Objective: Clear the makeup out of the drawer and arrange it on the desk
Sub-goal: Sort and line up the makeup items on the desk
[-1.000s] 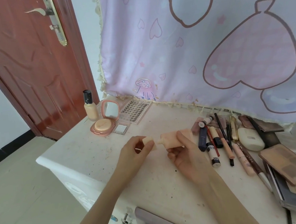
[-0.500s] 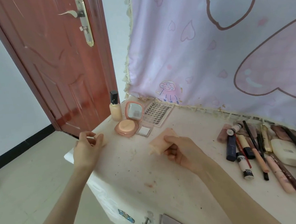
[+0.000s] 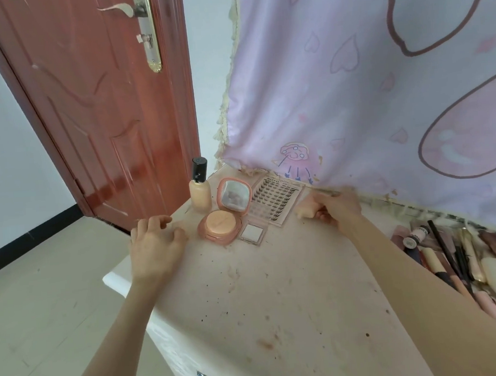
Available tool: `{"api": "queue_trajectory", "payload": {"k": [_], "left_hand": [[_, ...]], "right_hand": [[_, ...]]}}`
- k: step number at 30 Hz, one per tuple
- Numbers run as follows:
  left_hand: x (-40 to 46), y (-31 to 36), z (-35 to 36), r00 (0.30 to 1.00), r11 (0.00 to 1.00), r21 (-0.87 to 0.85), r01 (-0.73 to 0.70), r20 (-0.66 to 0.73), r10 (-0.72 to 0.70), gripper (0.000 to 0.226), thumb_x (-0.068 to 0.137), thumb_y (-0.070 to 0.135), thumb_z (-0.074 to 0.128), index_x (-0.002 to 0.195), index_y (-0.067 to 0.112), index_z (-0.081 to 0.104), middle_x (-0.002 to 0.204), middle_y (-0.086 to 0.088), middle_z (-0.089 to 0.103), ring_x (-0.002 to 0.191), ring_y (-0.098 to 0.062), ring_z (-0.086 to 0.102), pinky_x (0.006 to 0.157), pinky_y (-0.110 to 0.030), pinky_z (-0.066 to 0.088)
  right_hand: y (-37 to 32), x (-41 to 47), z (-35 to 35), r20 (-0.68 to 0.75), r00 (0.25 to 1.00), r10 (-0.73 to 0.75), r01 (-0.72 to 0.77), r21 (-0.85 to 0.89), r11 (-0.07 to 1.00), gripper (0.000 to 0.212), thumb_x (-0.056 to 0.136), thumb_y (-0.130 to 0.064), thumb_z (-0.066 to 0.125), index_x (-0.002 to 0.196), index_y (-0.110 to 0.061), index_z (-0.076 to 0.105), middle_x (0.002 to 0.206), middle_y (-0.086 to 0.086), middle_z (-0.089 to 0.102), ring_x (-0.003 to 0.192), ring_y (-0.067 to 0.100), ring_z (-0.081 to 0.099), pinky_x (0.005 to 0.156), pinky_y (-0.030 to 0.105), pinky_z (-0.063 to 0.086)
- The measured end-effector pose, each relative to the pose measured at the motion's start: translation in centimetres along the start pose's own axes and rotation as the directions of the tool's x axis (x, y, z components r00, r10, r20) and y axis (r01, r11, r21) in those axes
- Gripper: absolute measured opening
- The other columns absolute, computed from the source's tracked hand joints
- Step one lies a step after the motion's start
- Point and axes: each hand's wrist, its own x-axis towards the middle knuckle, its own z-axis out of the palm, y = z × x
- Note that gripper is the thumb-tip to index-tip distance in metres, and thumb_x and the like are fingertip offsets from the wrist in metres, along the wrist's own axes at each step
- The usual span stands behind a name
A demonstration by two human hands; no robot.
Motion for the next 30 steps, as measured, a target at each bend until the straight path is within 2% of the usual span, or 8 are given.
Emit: {"api": "queue_trajectory", "payload": {"k": [3, 7, 13, 16, 19, 23, 26, 30], "left_hand": [[0.1, -0.5, -0.1, 0.998, 0.998, 0.004, -0.055, 0.016, 0.055, 0.034, 0.086, 0.02, 0.057, 0.119, 0.011, 0.055, 0.12, -0.008, 0.053, 0.115, -0.028, 0.039, 0.101, -0.043, 0.034], [0.2, 0.0, 0.1, 0.997, 0.993, 0.087, -0.075, 0.01, 0.075, 0.034, 0.088, 0.029, 0.056, 0.12, 0.018, 0.055, 0.116, -0.001, 0.057, 0.115, -0.027, 0.04, 0.097, -0.038, 0.029], [0.6, -0.1, 0.3, 0.987, 0.976, 0.162, -0.148, 0.092, 0.135, 0.043, 0.089, 0.037, 0.054, 0.13, 0.025, 0.047, 0.132, 0.003, 0.05, 0.123, -0.025, 0.034, 0.102, -0.04, 0.024], [0.9, 0.1, 0.5, 0.986, 0.986, 0.094, -0.135, 0.112, 0.124, 0.04, 0.088, 0.036, 0.058, 0.126, 0.025, 0.052, 0.128, 0.003, 0.054, 0.12, -0.023, 0.034, 0.101, -0.037, 0.023], [1.0, 0.5, 0.4, 0.99, 0.994, 0.02, -0.108, 0.089, 0.106, 0.04, 0.087, 0.032, 0.06, 0.125, 0.022, 0.053, 0.119, -0.001, 0.057, 0.118, -0.023, 0.037, 0.1, -0.036, 0.028], [-1.7, 2.6, -0.3, 0.986, 0.955, -0.251, -0.157, 0.015, 0.166, 0.035, 0.083, 0.024, 0.067, 0.117, 0.019, 0.059, 0.095, 0.02, 0.046, 0.106, -0.018, 0.043, 0.086, -0.02, 0.032], [-5.9, 6.1, 1.8, 0.919, 0.884, -0.289, -0.368, 0.034, 0.394, 0.033, 0.077, 0.019, 0.074, 0.107, 0.014, 0.062, 0.092, 0.025, 0.043, 0.099, -0.017, 0.049, 0.081, -0.009, 0.034], [-8.7, 11.4, 8.0, 0.754, 0.755, -0.14, -0.64, 0.072, 0.653, 0.029, 0.078, 0.032, 0.07, 0.097, 0.012, 0.061, 0.087, 0.01, 0.058, 0.097, -0.013, 0.047, 0.083, -0.021, 0.03]], "right_hand": [[2.5, 4.7, -0.1, -0.037, 0.999, -0.008, 0.007, -0.026, 1.0, 0.072, 0.038, -0.034, 0.077, 0.102, -0.004, 0.059, 0.097, 0.018, 0.066, 0.075, 0.033, 0.067, 0.072, 0.049, 0.058], [1.0, 1.7, 0.0, -0.077, 0.997, -0.029, 0.026, -0.032, 0.999, 0.047, 0.06, -0.013, 0.073, 0.102, -0.006, 0.054, 0.107, 0.019, 0.061, 0.088, 0.033, 0.066, 0.081, 0.048, 0.055], [-0.5, -2.7, 0.5, -0.008, 0.987, -0.16, 0.154, -0.218, 0.964, 0.047, 0.078, -0.01, 0.062, 0.124, -0.006, 0.053, 0.106, 0.011, 0.062, 0.093, 0.029, 0.064, 0.092, 0.039, 0.05], [-0.3, -3.3, 0.0, 0.014, 0.986, -0.166, 0.165, -0.21, 0.964, 0.048, 0.08, -0.008, 0.061, 0.128, -0.006, 0.053, 0.104, 0.003, 0.059, 0.093, 0.026, 0.063, 0.096, 0.036, 0.047], [0.3, -4.0, -0.6, 0.01, 0.984, -0.181, 0.179, -0.186, 0.966, 0.043, 0.084, -0.012, 0.06, 0.126, -0.007, 0.054, 0.113, 0.002, 0.059, 0.113, 0.023, 0.056, 0.102, 0.035, 0.041], [1.5, -4.8, -1.3, 0.042, 0.979, -0.199, 0.203, -0.171, 0.964, 0.045, 0.093, -0.015, 0.05, 0.137, -0.009, 0.044, 0.135, 0.005, 0.051, 0.125, 0.02, 0.047, 0.101, 0.026, 0.033], [1.8, -4.9, -2.2, 0.048, 0.986, -0.162, 0.167, -0.139, 0.976, 0.043, 0.093, -0.013, 0.05, 0.135, -0.01, 0.046, 0.132, 0.004, 0.052, 0.122, 0.022, 0.05, 0.105, 0.032, 0.037], [0.6, -6.1, -4.9, 0.031, 0.993, -0.111, 0.11, 0.034, 0.993, 0.032, 0.097, -0.01, 0.041, 0.129, -0.005, 0.047, 0.112, 0.005, 0.056, 0.098, 0.02, 0.06, 0.094, 0.035, 0.049]]}}
